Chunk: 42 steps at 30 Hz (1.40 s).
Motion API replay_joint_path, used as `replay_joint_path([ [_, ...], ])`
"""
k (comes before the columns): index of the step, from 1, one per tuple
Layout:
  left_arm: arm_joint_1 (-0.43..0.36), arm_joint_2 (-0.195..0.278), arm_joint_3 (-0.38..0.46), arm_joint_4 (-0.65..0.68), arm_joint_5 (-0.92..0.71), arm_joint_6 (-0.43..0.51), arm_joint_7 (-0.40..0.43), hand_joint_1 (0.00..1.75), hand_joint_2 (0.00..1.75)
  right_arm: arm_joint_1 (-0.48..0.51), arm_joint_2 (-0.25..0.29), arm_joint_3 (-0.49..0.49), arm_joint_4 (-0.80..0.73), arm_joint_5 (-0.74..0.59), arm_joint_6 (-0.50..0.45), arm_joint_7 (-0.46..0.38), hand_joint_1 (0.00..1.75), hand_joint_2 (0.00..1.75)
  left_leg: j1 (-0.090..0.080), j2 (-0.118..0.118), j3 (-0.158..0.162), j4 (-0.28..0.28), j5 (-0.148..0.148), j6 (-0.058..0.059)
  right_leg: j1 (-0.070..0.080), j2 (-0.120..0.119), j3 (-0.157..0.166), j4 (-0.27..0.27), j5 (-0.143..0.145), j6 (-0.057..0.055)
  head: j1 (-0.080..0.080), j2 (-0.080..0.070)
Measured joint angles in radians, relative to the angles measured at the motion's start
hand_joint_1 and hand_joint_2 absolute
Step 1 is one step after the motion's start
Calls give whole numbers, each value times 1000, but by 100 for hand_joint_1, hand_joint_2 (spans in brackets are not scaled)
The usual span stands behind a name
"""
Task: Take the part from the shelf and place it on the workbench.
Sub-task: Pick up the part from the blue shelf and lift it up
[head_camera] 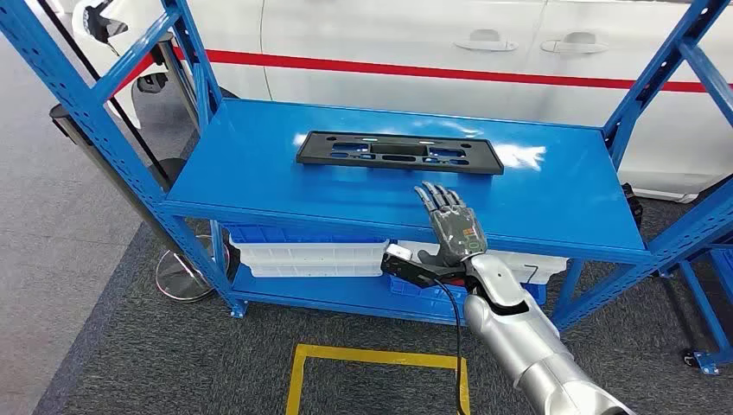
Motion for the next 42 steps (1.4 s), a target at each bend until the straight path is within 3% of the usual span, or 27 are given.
replay_joint_path([
  [10,0,0,0,0,1,4,7,0,0,-17,-28,-14,-85,13,36,-16,0,175,0,0,0,0,0,0,0,0,0,0,0,0,0,0],
  [18,0,0,2,0,17,4,-18,0,0,-50,-31,-12,-19,-44,19,-87,0,175,0,0,-1,0,0,0,0,0,0,0,1,0,0,0],
  [23,-2,0,17,0,39,-8,-26,0,0,-53,-14,-8,45,-42,-21,-64,0,175,-3,-2,-2,-9,-2,15,-6,-1,-6,13,13,10,0,0],
  [25,-3,-2,20,0,41,-9,-26,0,0,-52,-7,-6,54,-31,-28,-44,0,175,2,-2,8,-20,0,21,-8,0,-29,57,1,16,0,0],
  [26,-5,-2,22,0,42,-10,-25,0,0,-50,-5,-5,55,-24,-28,-32,0,175,4,-2,12,-23,1,23,-10,1,-54,101,-21,19,0,0],
  [28,-6,-3,25,0,42,-12,-23,0,0,-36,-3,-5,52,-4,-23,-8,0,175,6,-2,12,-23,0,24,-15,1,-130,223,-73,26,0,0],
  [29,-5,-3,26,0,41,-13,-22,0,0,-24,-2,-5,47,8,-17,4,0,175,7,-3,13,-22,-1,22,-19,1,-166,272,-85,30,0,0],
  [30,-4,-3,27,0,41,-15,-22,0,0,-10,-3,-5,41,19,-9,13,0,175,10,-5,15,-21,-4,18,-23,1,-189,291,-78,34,0,0],
  [31,-3,-3,27,0,41,-17,-22,0,0,2,-3,-5,33,31,-2,20,0,175,13,-6,19,-19,-9,13,-26,1,-194,271,-48,37,0,0],
  [33,-2,-3,29,0,39,-21,-22,0,0,18,-4,-5,17,49,8,31,0,175,20,-7,28,-12,-23,0,-33,0,-163,151,44,42,0,0],
  [35,-4,-3,31,0,35,-24,-21,0,0,28,-6,-5,4,63,15,38,0,175,23,-6,32,-4,-37,-15,-31,-1,-138,53,81,35,0,0],
  [39,-8,-3,31,1,27,-27,-13,0,0,52,-10,-7,-24,80,24,47,0,175,22,-4,35,17,-51,-43,-25,0,-127,38,70,-7,-2,0],
  [40,-8,-3,31,1,25,-27,-11,0,0,53,-11,-8,-31,84,26,48,0,175,24,-4,25,43,-59,-47,-25,1,-120,36,67,-15,-3,0],
  [42,-9,-3,31,1,21,-28,-8,0,0,56,-11,-11,-44,91,29,48,0,175,26,-5,-36,151,-92,-54,-24,2,-105,34,58,-25,-4,0],
])
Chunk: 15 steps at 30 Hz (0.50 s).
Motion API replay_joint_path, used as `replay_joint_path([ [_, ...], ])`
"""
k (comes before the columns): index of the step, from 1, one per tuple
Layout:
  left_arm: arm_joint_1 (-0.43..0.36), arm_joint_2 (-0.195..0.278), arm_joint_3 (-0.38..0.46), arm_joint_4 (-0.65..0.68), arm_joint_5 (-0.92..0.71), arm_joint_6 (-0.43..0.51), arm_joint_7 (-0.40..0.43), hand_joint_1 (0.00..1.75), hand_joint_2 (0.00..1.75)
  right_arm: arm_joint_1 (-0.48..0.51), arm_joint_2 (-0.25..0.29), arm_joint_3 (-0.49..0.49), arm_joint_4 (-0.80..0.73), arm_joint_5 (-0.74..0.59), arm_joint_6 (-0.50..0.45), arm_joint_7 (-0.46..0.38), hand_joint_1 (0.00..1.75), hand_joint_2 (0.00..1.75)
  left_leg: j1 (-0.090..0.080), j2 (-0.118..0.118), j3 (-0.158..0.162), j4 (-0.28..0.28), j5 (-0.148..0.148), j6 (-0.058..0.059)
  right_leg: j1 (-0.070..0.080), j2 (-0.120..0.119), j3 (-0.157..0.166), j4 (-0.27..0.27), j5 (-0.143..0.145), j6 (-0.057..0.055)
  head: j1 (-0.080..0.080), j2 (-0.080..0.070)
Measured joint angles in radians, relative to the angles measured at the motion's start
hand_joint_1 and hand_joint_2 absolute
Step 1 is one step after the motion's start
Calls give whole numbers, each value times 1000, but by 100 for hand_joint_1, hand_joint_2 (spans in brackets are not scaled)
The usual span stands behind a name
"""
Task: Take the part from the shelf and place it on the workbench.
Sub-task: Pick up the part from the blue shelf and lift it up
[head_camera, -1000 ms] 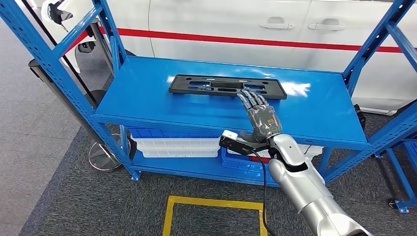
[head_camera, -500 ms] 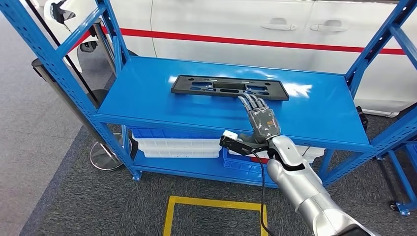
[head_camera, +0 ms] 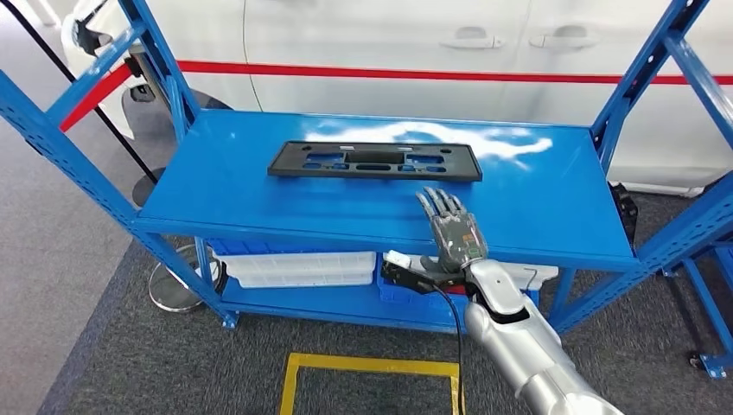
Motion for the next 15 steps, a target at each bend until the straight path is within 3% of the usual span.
replay_joint_path([
  [2,-1,0,0,0,-2,-1,2,0,0,10,-1,-2,-5,8,2,0,0,175,0,0,-85,123,-39,-2,5,1,11,0,-12,-5,-1,0],
  [3,0,0,0,0,-2,-1,2,0,0,18,-2,-3,-6,11,2,0,0,175,0,0,-113,149,-40,-1,7,2,19,1,-18,-7,-1,0],
  [4,1,0,0,0,-2,-2,3,0,0,25,-3,-4,-8,13,2,0,0,175,0,0,-124,138,-21,3,10,4,29,1,-25,-7,-1,0],
  [6,4,0,0,0,-2,-3,4,0,0,32,-5,-4,-13,15,2,-2,0,175,-3,0,-100,21,72,16,13,8,51,2,-41,-6,-1,0],
  [8,5,2,0,0,-3,-6,3,0,0,33,-6,-6,-17,15,1,-4,0,175,-11,0,-71,-90,135,30,17,9,64,3,-54,1,-1,0],
  [11,3,3,0,1,-7,-11,-1,0,0,36,-10,-9,-17,15,-1,-10,0,175,-16,-2,-62,-125,148,35,19,9,65,4,-66,11,-2,0],
  [15,2,4,0,1,-13,-14,-1,0,0,38,-18,-16,-18,9,-9,-22,0,175,-18,-5,-63,-125,151,38,17,7,71,-4,-69,11,-2,0],
])
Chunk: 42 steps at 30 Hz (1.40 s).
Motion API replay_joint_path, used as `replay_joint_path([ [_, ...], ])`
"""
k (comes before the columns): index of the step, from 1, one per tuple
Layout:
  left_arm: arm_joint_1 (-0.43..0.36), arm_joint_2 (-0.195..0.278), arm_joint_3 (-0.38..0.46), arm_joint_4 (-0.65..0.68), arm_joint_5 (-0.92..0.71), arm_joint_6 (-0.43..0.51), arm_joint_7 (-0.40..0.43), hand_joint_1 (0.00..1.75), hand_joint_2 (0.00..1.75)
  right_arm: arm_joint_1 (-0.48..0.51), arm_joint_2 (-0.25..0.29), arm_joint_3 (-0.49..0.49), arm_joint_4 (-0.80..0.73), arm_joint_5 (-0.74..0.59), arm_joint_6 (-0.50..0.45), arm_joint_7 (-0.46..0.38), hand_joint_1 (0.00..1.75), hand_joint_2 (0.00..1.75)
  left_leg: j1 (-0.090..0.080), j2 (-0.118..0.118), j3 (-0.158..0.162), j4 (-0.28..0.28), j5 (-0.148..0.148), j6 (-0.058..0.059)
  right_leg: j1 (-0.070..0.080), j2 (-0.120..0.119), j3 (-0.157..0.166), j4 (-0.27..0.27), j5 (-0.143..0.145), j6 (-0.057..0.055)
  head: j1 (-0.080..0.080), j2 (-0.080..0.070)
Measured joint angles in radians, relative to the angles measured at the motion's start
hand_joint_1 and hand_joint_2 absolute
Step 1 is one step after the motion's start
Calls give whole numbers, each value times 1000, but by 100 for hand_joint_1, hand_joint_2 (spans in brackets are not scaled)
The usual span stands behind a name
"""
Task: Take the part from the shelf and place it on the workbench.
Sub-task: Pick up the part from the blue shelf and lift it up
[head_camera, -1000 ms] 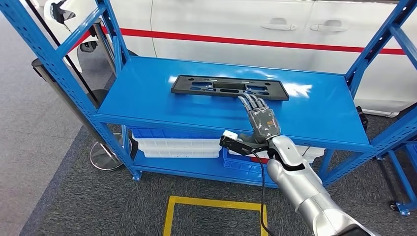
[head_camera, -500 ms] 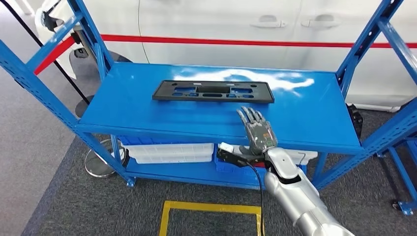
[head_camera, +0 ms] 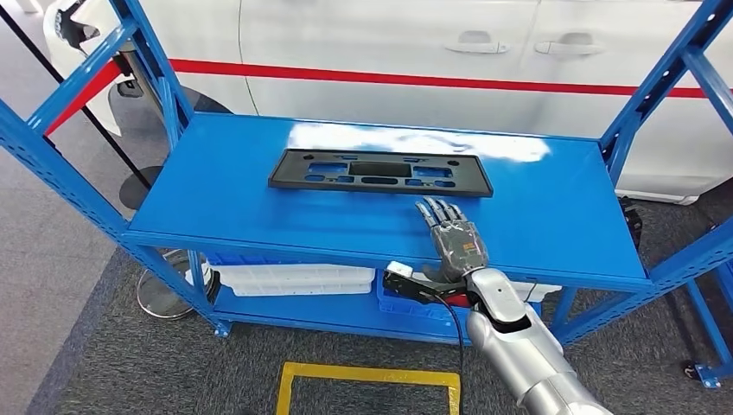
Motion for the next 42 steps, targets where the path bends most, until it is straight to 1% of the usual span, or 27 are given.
replay_joint_path([
  [2,-2,0,-2,0,-7,-3,3,0,0,-1,-3,-3,-1,2,-2,-5,0,175,0,-1,0,0,-3,4,0,-1,3,-6,-1,1,0,0],
  [6,-9,0,-12,0,-24,-10,14,0,0,-11,-3,-4,-17,26,8,6,0,175,-2,-1,0,-1,-5,9,-1,-1,5,-10,-1,2,0,0],
  [10,-19,0,-21,0,-29,-15,24,0,0,-38,5,-3,-39,44,40,25,0,175,-4,-1,0,-1,-3,15,-2,-2,4,-11,2,9,0,0],
  [15,-26,0,-23,0,-28,-19,29,0,0,-64,26,-1,-44,51,65,29,0,175,-4,-1,0,-1,-1,18,-2,-2,5,-11,5,14,0,0],
  [22,-29,0,-23,0,-29,-22,33,0,0,-116,64,19,10,50,64,21,0,175,-3,-1,0,0,1,18,-2,-3,5,-12,6,15,0,0],
  [24,-32,2,-22,0,-20,-24,36,0,0,-124,72,24,29,40,59,15,0,175,-6,-3,-2,0,-3,23,-4,-3,6,-10,10,23,0,0],
  [25,-34,2,-21,0,-12,-26,37,0,0,-128,74,28,38,33,56,13,0,175,-6,-4,-1,-3,-7,29,-6,-3,6,-5,14,29,0,0],
  [26,-36,3,-18,0,-1,-28,39,0,0,-130,76,31,47,27,53,12,0,175,-5,-5,6,-9,-10,35,-7,-4,5,3,16,34,0,0],
  [27,-37,3,-14,0,8,-30,41,0,0,-133,76,34,56,21,49,11,0,175,-2,-6,13,-16,-13,41,-7,-3,0,20,13,37,0,0],
  [28,-39,4,-10,0,16,-32,43,0,0,-137,76,37,65,17,45,10,0,175,0,-7,22,-21,-15,45,-8,-3,-14,47,-2,38,0,0],
  [29,-41,4,-5,0,21,-33,45,0,0,-141,76,39,73,13,42,9,0,175,1,-7,28,-24,-14,48,-9,-3,-39,91,-27,38,0,0],
  [30,-42,5,-1,0,23,-34,46,0,0,-144,76,42,82,9,39,8,0,175,0,-7,30,-24,-15,49,-10,-3,-75,150,-56,39,0,0],
  [31,-42,5,2,0,24,-34,47,0,0,-145,76,45,91,5,38,6,0,175,0,-7,30,-24,-16,48,-11,-3,-115,212,-82,41,0,0],
  [32,-42,6,4,0,24,-34,49,0,0,-144,75,47,101,1,37,3,0,175,1,-7,31,-22,-17,45,-12,-3,-149,259,-96,43,0,0],
  [33,-40,6,5,0,23,-35,49,0,0,-143,74,49,110,-3,36,0,0,175,2,-7,32,-20,-19,42,-15,-3,-168,275,-90,44,0,0],
  [34,-38,6,6,0,23,-35,49,0,0,-142,74,50,117,-6,35,-3,0,175,3,-8,35,-17,-23,36,-17,-4,-167,252,-62,44,0,0],
  [35,-36,6,6,0,23,-36,49,0,0,-142,73,51,123,-9,33,-6,0,175,5,-8,38,-12,-28,30,-19,-5,-149,195,-18,43,0,0],
  [36,-35,6,6,0,22,-37,49,0,0,-143,72,51,128,-14,30,-10,0,175,7,-8,41,-6,-35,23,-21,-5,-124,130,21,41,0,0],
  [37,-34,6,6,0,21,-37,48,0,0,-145,70,52,134,-18,26,-14,0,175,8,-8,42,0,-41,17,-19,-6,-104,73,41,38,0,0],
  [38,-35,6,6,0,19,-37,46,0,0,-145,69,54,140,-23,22,-17,0,175,9,-8,42,3,-45,10,-17,-7,-91,38,50,32,0,0],
  [39,-34,6,6,0,17,-38,45,0,0,-144,67,55,147,-26,17,-19,0,175,8,-8,43,6,-46,2,-14,-7,-87,25,46,25,0,0],
  [40,-33,6,6,0,16,-39,44,0,0,-143,65,57,153,-29,13,-20,0,175,8,-8,44,9,-47,-5,-12,-7,-87,22,42,17,0,0],
  [42,-31,6,6,0,12,-42,43,0,0,-140,63,58,161,-32,7,-19,0,175,10,-7,42,24,-49,-18,-14,-5,-74,18,49,2,-1,0],
])
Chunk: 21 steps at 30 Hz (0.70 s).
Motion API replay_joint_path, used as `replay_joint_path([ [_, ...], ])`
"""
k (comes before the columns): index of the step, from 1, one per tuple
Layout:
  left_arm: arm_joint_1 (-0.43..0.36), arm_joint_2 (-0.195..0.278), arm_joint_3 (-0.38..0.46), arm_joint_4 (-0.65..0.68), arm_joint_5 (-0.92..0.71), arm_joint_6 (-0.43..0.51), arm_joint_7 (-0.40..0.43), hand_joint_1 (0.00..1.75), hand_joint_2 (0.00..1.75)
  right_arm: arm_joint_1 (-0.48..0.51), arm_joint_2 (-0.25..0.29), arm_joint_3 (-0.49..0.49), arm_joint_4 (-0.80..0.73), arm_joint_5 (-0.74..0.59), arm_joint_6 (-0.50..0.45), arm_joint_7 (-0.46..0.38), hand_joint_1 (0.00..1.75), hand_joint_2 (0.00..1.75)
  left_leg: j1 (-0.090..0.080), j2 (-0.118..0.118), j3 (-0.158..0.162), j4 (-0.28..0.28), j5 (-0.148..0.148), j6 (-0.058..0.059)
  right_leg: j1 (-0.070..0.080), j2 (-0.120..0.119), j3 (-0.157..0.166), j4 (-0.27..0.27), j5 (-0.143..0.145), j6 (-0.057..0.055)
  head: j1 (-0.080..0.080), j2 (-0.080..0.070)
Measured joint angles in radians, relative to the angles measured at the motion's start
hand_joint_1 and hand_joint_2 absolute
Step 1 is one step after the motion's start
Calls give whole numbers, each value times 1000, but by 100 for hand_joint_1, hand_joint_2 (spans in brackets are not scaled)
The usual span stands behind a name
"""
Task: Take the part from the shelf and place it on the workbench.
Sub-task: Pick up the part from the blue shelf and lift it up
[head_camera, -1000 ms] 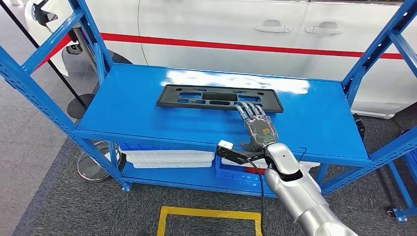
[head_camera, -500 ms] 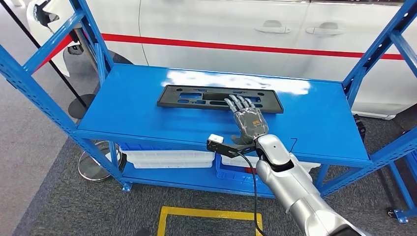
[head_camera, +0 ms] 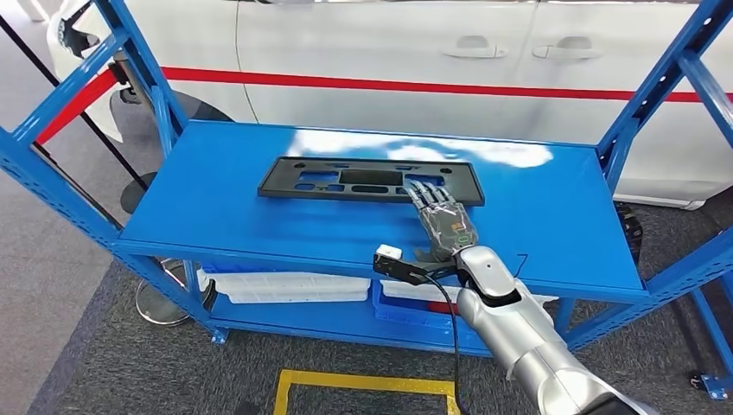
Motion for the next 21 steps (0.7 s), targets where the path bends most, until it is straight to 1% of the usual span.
replay_joint_path([
  [1,0,0,0,0,-1,-1,-1,0,0,-1,0,1,3,-1,-2,2,0,175,2,1,-11,24,-5,-5,-1,0,8,-2,-3,-6,0,0],
  [2,-1,0,0,0,-3,-1,-1,0,0,-2,0,2,5,-1,-5,5,0,175,4,1,-35,68,-16,-9,-2,0,17,-3,-7,-12,-1,0],
  [3,-2,0,0,0,-5,-2,-2,0,0,-2,-1,4,6,-2,-6,9,0,175,5,2,-69,127,-34,-13,-1,0,25,-4,-13,-16,-1,0],
  [4,-1,0,0,0,-8,-3,-1,0,0,1,-1,6,8,-2,-7,14,0,175,5,2,-109,192,-58,-15,-1,0,32,-4,-20,-18,-1,0],
  [5,0,0,0,0,-11,-4,-1,0,0,5,-2,7,10,-2,-8,18,0,175,5,2,-146,244,-79,-17,0,1,41,-4,-28,-19,-1,0],
  [6,1,0,0,0,-14,-5,1,0,0,11,-4,8,12,-2,-9,23,0,175,5,2,-170,266,-87,-16,1,2,52,-4,-37,-20,-1,0],
  [7,2,0,0,0,-16,-7,2,0,0,16,-6,9,14,-2,-10,27,0,175,5,2,-177,253,-80,-14,2,3,64,-4,-46,-19,-1,0],
  [8,2,0,0,0,-19,-8,4,0,0,20,-7,10,14,-2,-12,29,0,175,5,2,-167,205,-54,-10,2,4,78,-4,-57,-18,-1,0],
  [10,3,1,0,0,-22,-10,6,0,0,26,-10,11,15,-2,-17,34,0,175,1,2,-126,67,35,1,4,6,104,-5,-80,-12,-1,0],
  [11,2,1,-1,0,-24,-11,7,0,0,29,-13,13,15,-2,-20,35,0,175,-2,2,-110,19,65,5,4,8,113,-7,-90,-7,-1,0],
  [12,1,1,-2,0,-26,-12,8,0,0,31,-15,14,14,-3,-23,36,0,175,-5,2,-99,-8,83,10,5,9,122,-11,-98,-1,-1,0],
  [13,1,1,-3,0,-28,-13,9,0,0,32,-17,15,13,-3,-27,36,0,175,-8,2,-94,-14,78,14,6,10,130,-11,-100,7,-1,0],
  [14,-1,1,-4,0,-30,-14,10,0,0,32,-18,16,11,-3,-29,37,0,175,-7,2,-83,-17,72,21,7,11,135,-9,-97,14,-2,0],
  [15,-1,1,-4,0,-31,-15,11,0,0,33,-19,17,9,-4,-31,37,0,175,-6,2,-70,-23,68,28,6,10,136,6,-91,19,-2,0],
  [16,-2,1,-5,0,-32,-16,11,0,0,33,-21,17,9,-4,-31,39,0,175,-5,2,-54,-30,63,35,6,9,125,38,-82,23,-2,0],
  [17,-4,1,-5,0,-33,-16,12,0,0,35,-24,18,8,-4,-31,41,0,175,-3,2,-40,-35,57,40,5,7,99,86,-81,26,-2,0],
  [18,-6,1,-5,0,-34,-16,13,0,0,38,-28,18,8,-4,-31,44,0,175,-3,1,-28,-39,50,44,4,6,59,145,-92,28,-2,0],
  [19,-7,1,-5,0,-35,-16,14,0,0,42,-31,19,6,-3,-31,48,0,175,-3,0,-19,-40,42,47,4,5,15,200,-116,31,-2,0],
  [20,-9,1,-5,0,-37,-16,15,0,0,47,-35,19,5,-3,-31,52,0,175,-4,-1,-9,-40,33,48,5,5,-27,241,-148,32,-2,0],
  [21,-9,1,-6,0,-38,-17,16,0,0,52,-38,20,3,-1,-32,57,0,175,-6,-3,3,-40,22,49,5,4,-58,257,-175,32,-2,0],
])
